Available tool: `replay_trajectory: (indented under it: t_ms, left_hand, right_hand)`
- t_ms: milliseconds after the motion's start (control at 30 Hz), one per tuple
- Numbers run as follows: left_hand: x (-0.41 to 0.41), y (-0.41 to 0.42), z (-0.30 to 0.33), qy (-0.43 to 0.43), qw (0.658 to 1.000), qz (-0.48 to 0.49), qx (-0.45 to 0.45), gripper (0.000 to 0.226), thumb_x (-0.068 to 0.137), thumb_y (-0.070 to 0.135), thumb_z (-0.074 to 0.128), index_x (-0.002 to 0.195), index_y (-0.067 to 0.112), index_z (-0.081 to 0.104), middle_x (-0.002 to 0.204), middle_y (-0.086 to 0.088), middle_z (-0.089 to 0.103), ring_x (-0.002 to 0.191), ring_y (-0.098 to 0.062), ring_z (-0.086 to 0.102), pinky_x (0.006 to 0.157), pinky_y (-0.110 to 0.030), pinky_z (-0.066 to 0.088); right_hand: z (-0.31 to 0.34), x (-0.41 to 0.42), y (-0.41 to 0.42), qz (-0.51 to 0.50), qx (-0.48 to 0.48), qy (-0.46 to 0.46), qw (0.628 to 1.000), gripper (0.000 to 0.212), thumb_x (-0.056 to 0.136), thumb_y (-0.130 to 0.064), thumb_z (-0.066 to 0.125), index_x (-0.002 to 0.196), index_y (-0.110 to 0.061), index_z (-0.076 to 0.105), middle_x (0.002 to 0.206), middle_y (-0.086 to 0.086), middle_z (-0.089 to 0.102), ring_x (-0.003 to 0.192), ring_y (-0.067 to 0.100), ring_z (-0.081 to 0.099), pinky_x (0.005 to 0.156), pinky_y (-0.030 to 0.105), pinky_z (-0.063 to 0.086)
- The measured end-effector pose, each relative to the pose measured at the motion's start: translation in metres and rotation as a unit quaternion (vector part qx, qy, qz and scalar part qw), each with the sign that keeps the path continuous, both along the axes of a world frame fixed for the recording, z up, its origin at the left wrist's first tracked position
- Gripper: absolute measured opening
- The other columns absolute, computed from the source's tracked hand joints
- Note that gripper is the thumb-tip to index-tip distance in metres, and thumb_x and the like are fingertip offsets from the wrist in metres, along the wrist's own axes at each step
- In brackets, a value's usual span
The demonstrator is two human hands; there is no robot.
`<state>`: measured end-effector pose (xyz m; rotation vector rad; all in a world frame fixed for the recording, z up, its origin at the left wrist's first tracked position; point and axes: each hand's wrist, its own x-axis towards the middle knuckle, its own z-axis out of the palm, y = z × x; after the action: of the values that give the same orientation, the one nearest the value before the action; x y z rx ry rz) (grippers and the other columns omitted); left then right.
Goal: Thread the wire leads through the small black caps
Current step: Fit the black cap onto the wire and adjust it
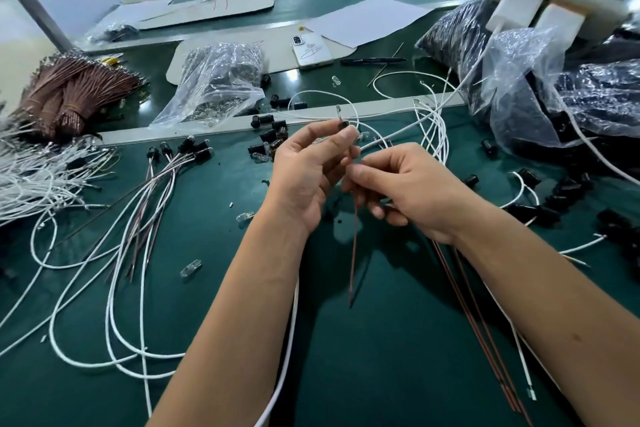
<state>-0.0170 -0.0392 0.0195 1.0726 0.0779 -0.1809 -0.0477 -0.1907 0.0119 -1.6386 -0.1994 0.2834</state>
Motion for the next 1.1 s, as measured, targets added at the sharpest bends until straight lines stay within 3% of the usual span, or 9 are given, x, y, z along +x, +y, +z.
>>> replay_trajectory:
  t_ms: [133, 333, 500, 700, 833, 1100]
  left_hand:
    - [-0.001, -0.001, -0.001, -0.017, 1.0, 0.007, 0.009, 0.025, 0.067, 0.007, 0.08, 0.088, 0.01, 0.066, 0.082, -0.009, 0.069, 0.063, -0.013, 0.066, 0.057, -0.02, 0.052]
    - [0.0, 0.001, -0.002, -0.067, 0.998, 0.006, 0.014, 0.019, 0.077, -0.004, 0.075, 0.091, 0.007, 0.068, 0.077, -0.004, 0.073, 0.069, -0.015, 0.069, 0.067, -0.022, 0.056]
    - [-0.002, 0.001, 0.0, -0.116, 0.993, -0.009, 0.02, 0.026, 0.064, 0.002, 0.078, 0.088, 0.007, 0.068, 0.082, -0.008, 0.074, 0.071, -0.017, 0.069, 0.069, -0.027, 0.058]
    - [-0.005, 0.001, 0.001, -0.206, 0.976, -0.021, 0.073, 0.033, 0.073, -0.013, 0.078, 0.097, 0.006, 0.068, 0.088, -0.009, 0.075, 0.076, -0.019, 0.07, 0.066, -0.032, 0.058]
    - [-0.006, 0.0, 0.003, -0.247, 0.965, -0.016, 0.089, 0.04, 0.071, -0.017, 0.079, 0.101, 0.006, 0.067, 0.089, -0.013, 0.071, 0.076, -0.021, 0.068, 0.061, -0.029, 0.054]
    - [-0.007, 0.0, 0.007, -0.28, 0.956, -0.01, 0.086, 0.042, 0.067, -0.015, 0.081, 0.095, 0.012, 0.066, 0.086, -0.004, 0.073, 0.084, -0.02, 0.067, 0.083, -0.037, 0.056]
  right_hand:
    - [0.0, 0.0, -0.003, 0.046, -0.021, 0.007, 0.999, 0.025, 0.102, -0.013, 0.062, 0.085, 0.003, 0.071, 0.065, 0.009, 0.062, 0.046, 0.011, 0.05, 0.033, 0.017, 0.028]
    - [-0.003, 0.005, -0.007, -0.003, -0.071, -0.006, 0.997, 0.021, 0.097, -0.02, 0.071, 0.085, -0.003, 0.077, 0.065, 0.005, 0.063, 0.046, 0.01, 0.05, 0.035, 0.019, 0.031]
    - [-0.007, 0.009, -0.006, -0.088, 0.002, -0.038, 0.995, 0.008, 0.094, -0.015, 0.075, 0.095, -0.008, 0.078, 0.074, 0.004, 0.07, 0.051, 0.012, 0.056, 0.037, 0.021, 0.037]
    - [-0.009, 0.01, -0.009, -0.065, 0.028, -0.088, 0.994, 0.027, 0.092, -0.033, 0.072, 0.093, -0.006, 0.075, 0.088, 0.011, 0.078, 0.054, 0.017, 0.062, 0.037, 0.023, 0.041]
    - [-0.01, 0.009, -0.009, -0.07, 0.039, -0.137, 0.987, 0.015, 0.097, -0.02, 0.07, 0.092, -0.007, 0.073, 0.084, 0.008, 0.077, 0.052, 0.018, 0.062, 0.039, 0.025, 0.042]
    - [-0.009, 0.009, -0.008, -0.099, 0.055, -0.205, 0.972, 0.012, 0.091, -0.019, 0.077, 0.094, -0.008, 0.077, 0.07, -0.002, 0.07, 0.052, 0.017, 0.063, 0.04, 0.025, 0.044]
